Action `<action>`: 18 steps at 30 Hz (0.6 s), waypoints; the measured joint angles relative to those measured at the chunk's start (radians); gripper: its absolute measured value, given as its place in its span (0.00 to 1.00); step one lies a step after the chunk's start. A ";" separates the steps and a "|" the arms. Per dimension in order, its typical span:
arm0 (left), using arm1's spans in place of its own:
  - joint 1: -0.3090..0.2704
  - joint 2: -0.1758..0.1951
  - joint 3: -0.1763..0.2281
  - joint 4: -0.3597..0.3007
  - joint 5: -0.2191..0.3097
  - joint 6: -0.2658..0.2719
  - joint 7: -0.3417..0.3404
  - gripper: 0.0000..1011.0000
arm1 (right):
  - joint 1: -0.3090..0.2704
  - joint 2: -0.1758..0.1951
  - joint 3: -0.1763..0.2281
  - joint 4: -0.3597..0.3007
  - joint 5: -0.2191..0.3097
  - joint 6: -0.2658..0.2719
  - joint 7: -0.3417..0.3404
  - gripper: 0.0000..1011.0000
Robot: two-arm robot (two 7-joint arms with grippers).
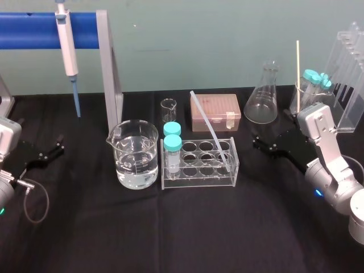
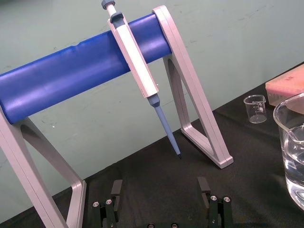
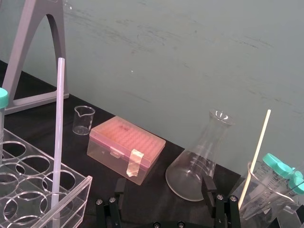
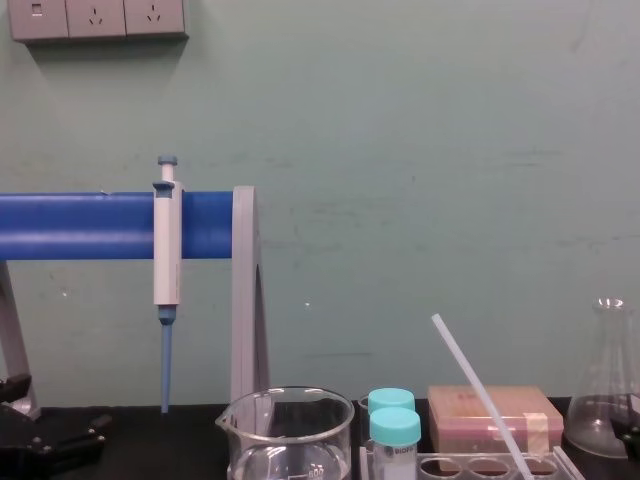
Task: Pick up the stirring rod with one hand, then place it down.
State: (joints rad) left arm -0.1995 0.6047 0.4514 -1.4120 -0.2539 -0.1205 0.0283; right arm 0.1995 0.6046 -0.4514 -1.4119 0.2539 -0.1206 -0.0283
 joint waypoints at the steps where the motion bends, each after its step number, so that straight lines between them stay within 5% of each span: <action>1: 0.000 0.000 0.000 0.000 0.000 0.000 0.000 0.99 | 0.000 0.000 0.000 0.000 0.000 0.000 0.000 0.99; 18: 0.000 0.000 0.000 0.000 0.000 0.000 0.000 0.99 | 0.000 0.000 0.000 0.000 0.000 0.000 0.000 0.99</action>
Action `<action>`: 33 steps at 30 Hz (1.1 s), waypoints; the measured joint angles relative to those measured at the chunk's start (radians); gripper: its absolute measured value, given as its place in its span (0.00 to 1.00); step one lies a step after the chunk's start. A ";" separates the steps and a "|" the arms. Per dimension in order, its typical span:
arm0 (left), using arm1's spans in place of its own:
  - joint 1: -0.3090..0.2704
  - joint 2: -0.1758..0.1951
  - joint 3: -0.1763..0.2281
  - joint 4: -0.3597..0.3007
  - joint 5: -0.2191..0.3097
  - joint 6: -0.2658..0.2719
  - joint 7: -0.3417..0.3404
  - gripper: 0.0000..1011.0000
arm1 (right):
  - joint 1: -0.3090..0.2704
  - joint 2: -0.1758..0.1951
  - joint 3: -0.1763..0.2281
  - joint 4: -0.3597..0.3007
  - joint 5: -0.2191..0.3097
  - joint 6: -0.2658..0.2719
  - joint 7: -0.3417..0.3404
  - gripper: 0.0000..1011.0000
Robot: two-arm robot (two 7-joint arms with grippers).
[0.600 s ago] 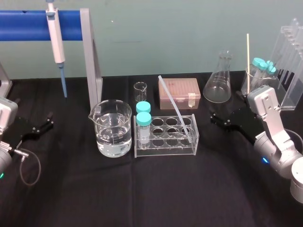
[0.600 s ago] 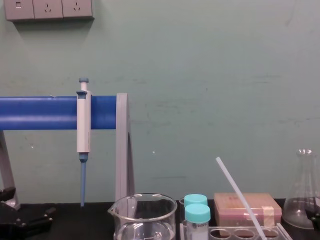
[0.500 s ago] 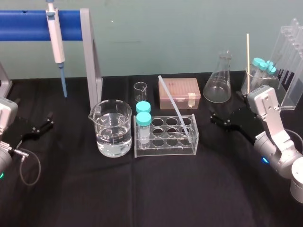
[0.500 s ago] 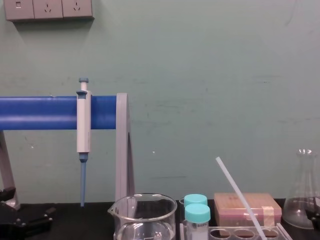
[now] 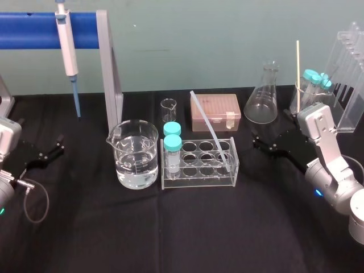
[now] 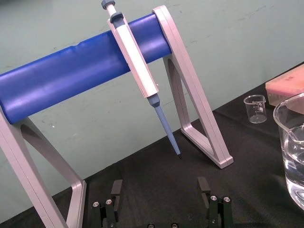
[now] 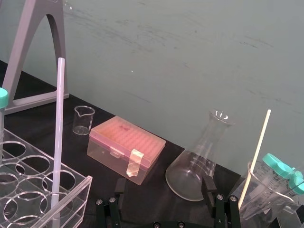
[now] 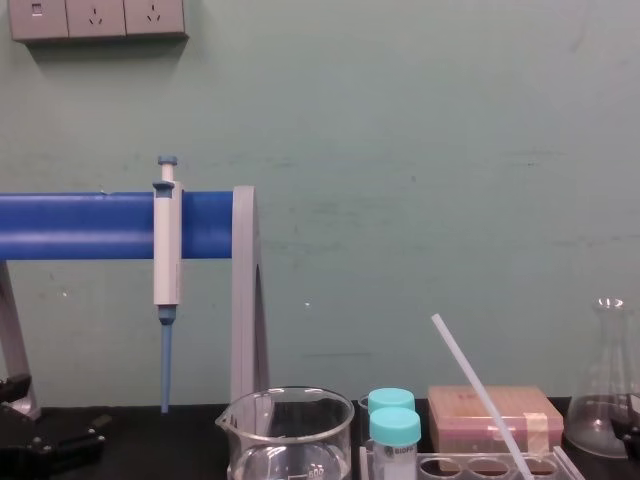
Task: Pick up the stirring rod with one hand, then place it down.
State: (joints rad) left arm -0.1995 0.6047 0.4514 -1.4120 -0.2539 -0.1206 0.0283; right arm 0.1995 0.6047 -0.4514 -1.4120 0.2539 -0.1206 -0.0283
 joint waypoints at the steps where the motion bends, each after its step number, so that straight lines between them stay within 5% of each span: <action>1: 0.000 0.000 0.000 0.000 0.000 0.000 0.000 0.99 | 0.000 0.000 0.000 0.000 0.000 0.000 0.000 0.99; 33: 0.000 0.000 0.000 0.000 0.000 0.000 0.000 0.99 | 0.000 0.000 0.000 0.000 0.000 0.000 0.000 0.99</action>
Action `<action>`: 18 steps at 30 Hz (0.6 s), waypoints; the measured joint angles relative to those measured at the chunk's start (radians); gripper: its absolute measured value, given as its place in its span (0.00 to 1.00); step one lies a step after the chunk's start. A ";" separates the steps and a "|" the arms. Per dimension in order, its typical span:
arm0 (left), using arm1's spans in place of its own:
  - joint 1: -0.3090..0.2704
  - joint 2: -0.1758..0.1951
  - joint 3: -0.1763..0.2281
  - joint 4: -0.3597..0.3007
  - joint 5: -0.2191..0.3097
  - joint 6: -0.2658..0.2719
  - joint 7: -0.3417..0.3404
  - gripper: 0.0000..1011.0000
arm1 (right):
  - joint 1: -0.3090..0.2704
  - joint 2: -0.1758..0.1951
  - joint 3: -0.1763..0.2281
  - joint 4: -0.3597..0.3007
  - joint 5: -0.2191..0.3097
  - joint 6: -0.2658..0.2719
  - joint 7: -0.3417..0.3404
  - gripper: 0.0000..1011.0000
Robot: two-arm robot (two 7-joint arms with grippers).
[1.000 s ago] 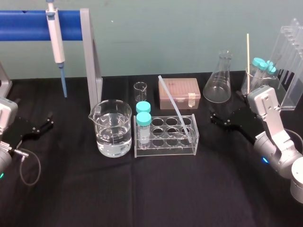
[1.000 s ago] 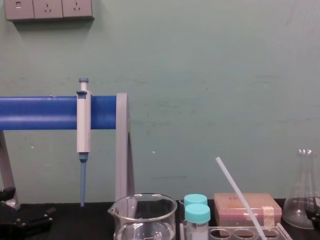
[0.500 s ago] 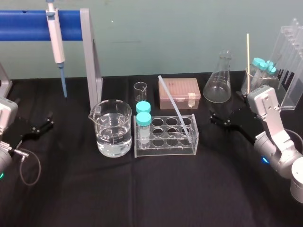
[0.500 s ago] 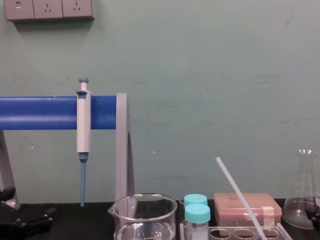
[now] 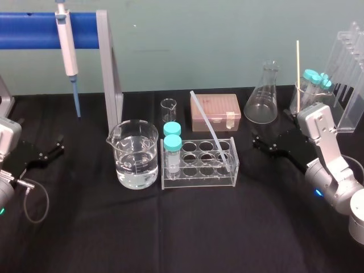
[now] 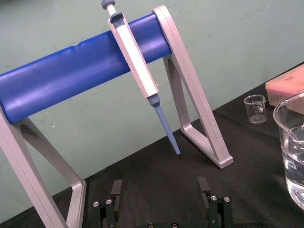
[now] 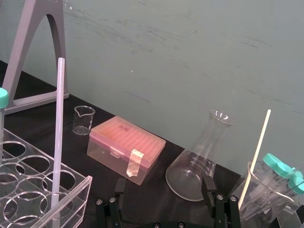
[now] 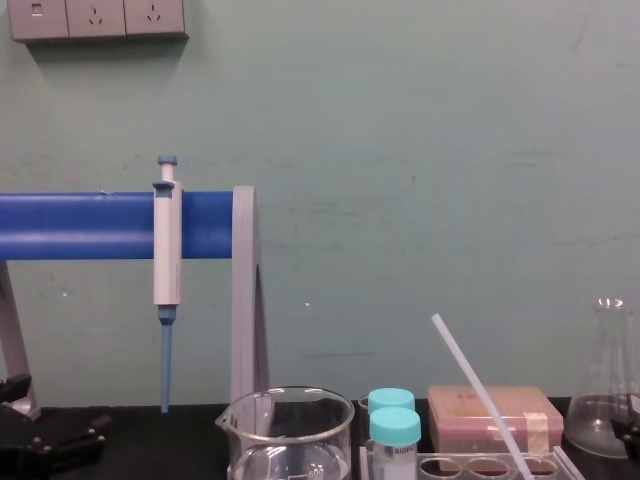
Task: Pick up the stirring rod with one hand, then place it down.
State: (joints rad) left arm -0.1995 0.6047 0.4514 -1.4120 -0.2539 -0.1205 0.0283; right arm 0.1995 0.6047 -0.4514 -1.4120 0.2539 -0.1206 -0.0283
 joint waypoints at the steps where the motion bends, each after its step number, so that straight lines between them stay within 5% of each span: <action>1: 0.000 0.000 0.000 0.000 0.000 0.000 0.000 0.99 | 0.000 0.000 0.000 0.000 0.000 0.000 0.000 0.99; 18: 0.000 0.000 0.000 0.000 0.000 0.000 0.000 0.99 | 0.000 0.000 0.000 0.000 0.000 0.000 0.000 0.99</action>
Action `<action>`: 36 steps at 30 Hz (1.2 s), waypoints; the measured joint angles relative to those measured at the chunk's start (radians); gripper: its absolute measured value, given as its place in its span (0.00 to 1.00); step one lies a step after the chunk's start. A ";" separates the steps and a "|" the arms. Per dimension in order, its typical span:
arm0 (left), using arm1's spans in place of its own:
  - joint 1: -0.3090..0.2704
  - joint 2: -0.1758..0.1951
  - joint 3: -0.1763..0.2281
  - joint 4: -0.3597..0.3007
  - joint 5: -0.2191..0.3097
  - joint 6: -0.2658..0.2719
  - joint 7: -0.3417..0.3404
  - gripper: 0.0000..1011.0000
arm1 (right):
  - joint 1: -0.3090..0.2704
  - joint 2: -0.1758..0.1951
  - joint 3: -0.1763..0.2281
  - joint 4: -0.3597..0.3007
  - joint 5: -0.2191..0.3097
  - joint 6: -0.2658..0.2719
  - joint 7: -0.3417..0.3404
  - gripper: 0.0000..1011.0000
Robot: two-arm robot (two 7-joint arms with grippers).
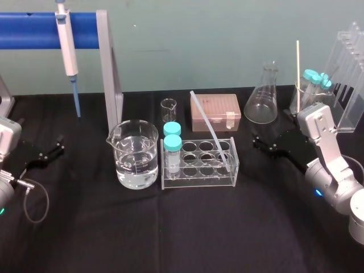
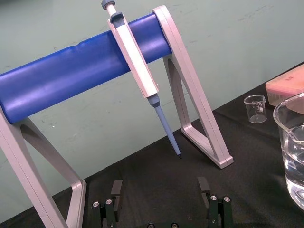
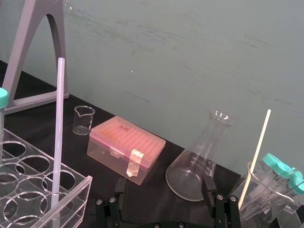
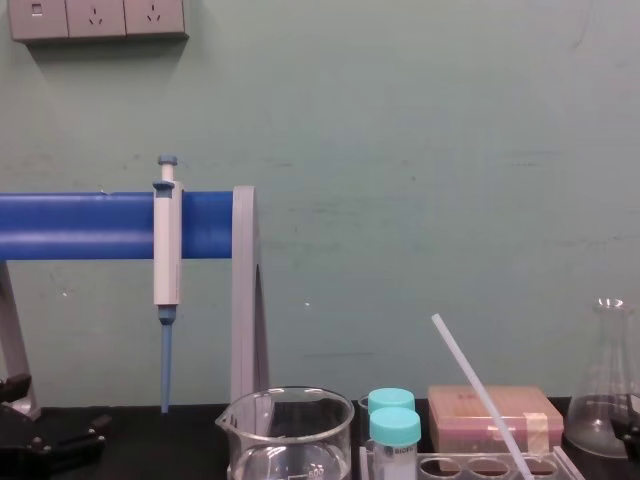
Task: Pick up the stirring rod with one hand, then place it down.
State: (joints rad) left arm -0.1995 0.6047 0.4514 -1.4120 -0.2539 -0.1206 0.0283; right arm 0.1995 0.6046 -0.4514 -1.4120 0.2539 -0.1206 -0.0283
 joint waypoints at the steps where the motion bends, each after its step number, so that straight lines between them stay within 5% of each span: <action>1: 0.000 0.000 0.000 0.000 0.000 0.000 0.000 0.99 | 0.000 0.000 0.000 0.000 0.000 0.000 0.000 0.99; 9: 0.000 0.000 0.000 0.000 0.000 0.000 0.000 0.99 | -0.001 -0.004 0.018 -0.004 0.014 -0.021 0.050 0.99; 21: 0.000 0.000 0.000 0.000 0.000 0.000 0.000 0.99 | 0.021 -0.019 0.020 -0.024 -0.001 -0.127 0.161 0.99; 36: 0.000 0.000 0.000 0.000 0.000 0.000 0.000 0.99 | 0.156 -0.084 -0.009 0.112 0.100 -0.127 0.440 0.99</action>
State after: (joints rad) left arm -0.1995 0.6047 0.4514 -1.4120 -0.2539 -0.1205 0.0283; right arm 0.3553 0.5208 -0.4600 -1.2996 0.3534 -0.2479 0.4115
